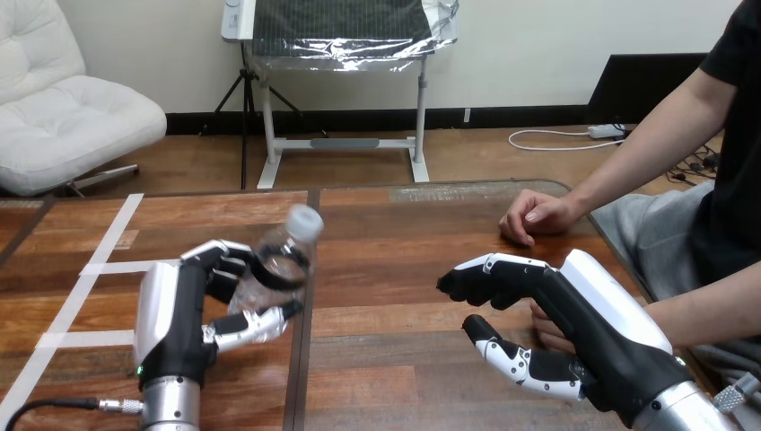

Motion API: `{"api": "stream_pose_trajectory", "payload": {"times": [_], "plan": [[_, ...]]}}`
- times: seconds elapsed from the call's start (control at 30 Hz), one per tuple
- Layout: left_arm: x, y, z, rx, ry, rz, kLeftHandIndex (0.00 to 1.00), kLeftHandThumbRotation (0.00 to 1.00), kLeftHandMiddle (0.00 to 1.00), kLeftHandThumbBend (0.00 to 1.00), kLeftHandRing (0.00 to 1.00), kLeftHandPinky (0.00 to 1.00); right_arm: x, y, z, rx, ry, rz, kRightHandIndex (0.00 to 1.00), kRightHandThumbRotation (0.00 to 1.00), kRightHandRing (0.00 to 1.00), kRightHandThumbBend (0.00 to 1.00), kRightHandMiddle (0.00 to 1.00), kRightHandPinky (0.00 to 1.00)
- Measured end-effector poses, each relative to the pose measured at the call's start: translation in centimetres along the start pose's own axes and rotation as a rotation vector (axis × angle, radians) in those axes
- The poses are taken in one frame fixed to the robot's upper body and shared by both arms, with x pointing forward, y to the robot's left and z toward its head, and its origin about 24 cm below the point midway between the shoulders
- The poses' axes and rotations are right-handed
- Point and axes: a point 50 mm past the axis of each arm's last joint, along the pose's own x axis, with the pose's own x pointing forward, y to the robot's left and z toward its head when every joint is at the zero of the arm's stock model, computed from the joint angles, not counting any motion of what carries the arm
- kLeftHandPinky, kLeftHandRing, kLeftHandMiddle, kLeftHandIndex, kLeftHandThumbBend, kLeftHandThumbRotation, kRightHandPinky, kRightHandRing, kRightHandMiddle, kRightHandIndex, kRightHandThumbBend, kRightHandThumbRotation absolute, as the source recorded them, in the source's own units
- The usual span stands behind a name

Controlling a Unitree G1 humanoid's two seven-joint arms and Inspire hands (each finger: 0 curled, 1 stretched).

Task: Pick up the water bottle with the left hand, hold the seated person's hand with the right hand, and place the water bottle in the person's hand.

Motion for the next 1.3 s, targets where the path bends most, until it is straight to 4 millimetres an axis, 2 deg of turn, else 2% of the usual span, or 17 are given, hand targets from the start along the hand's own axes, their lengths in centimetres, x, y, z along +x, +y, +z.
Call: {"api": "stream_pose_trajectory", "payload": {"times": [0.47, 0.9, 1.3], "plan": [[0.0, -0.4, 1.3, -0.251, 0.01, 0.124, 0.51, 0.0, 0.46, 0.65, 0.43, 0.46, 0.2, -0.1, 0.1, -0.003, -0.007, -0.003, 0.7, 0.0, 0.69, 0.25, 0.7, 0.66], [-1.2, -1.6, 1.5, -0.401, 0.034, 0.171, 0.51, 0.0, 0.46, 0.62, 0.44, 0.46, 0.2, -0.2, 0.1, -0.006, -0.013, -0.005, 0.71, 0.0, 0.69, 0.26, 0.7, 0.65], [-2.6, -2.6, 1.3, -0.483, 0.082, 0.209, 0.52, 0.0, 0.46, 0.61, 0.45, 0.48, 0.3, -0.2, 0.1, -0.009, -0.015, -0.005, 0.76, 0.0, 0.78, 0.29, 0.79, 0.7]]}}
